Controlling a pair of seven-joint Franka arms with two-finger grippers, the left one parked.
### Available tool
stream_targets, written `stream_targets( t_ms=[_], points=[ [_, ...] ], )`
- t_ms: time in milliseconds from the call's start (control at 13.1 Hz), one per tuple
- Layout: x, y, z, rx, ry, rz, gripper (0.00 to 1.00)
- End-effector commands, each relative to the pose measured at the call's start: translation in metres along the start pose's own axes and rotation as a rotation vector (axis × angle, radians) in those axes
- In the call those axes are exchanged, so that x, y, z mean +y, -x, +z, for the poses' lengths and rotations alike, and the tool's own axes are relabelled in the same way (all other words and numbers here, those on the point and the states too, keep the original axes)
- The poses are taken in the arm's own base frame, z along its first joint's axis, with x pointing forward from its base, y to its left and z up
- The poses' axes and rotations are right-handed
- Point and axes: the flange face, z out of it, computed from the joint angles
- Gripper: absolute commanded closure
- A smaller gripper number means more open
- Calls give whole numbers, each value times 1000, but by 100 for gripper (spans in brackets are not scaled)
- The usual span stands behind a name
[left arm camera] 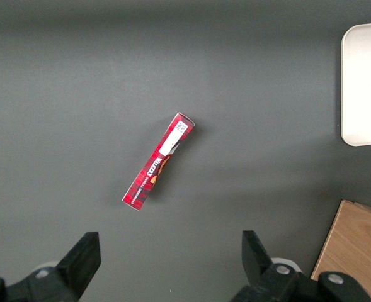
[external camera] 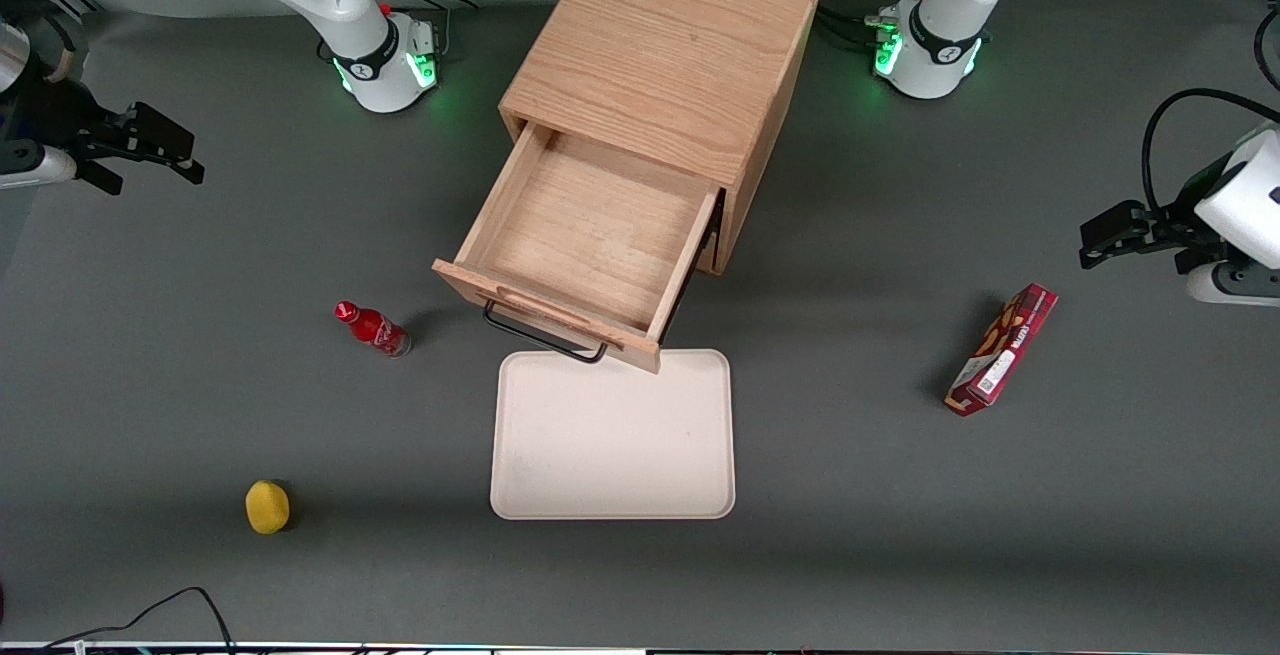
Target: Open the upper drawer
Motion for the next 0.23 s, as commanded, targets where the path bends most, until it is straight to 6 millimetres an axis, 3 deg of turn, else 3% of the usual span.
stream_targets(
  t_ms=[0, 152],
  points=[
    [-14, -13, -1, -34, 13, 169, 0],
    [-14, -12, -2, -34, 15, 146, 0]
  ],
)
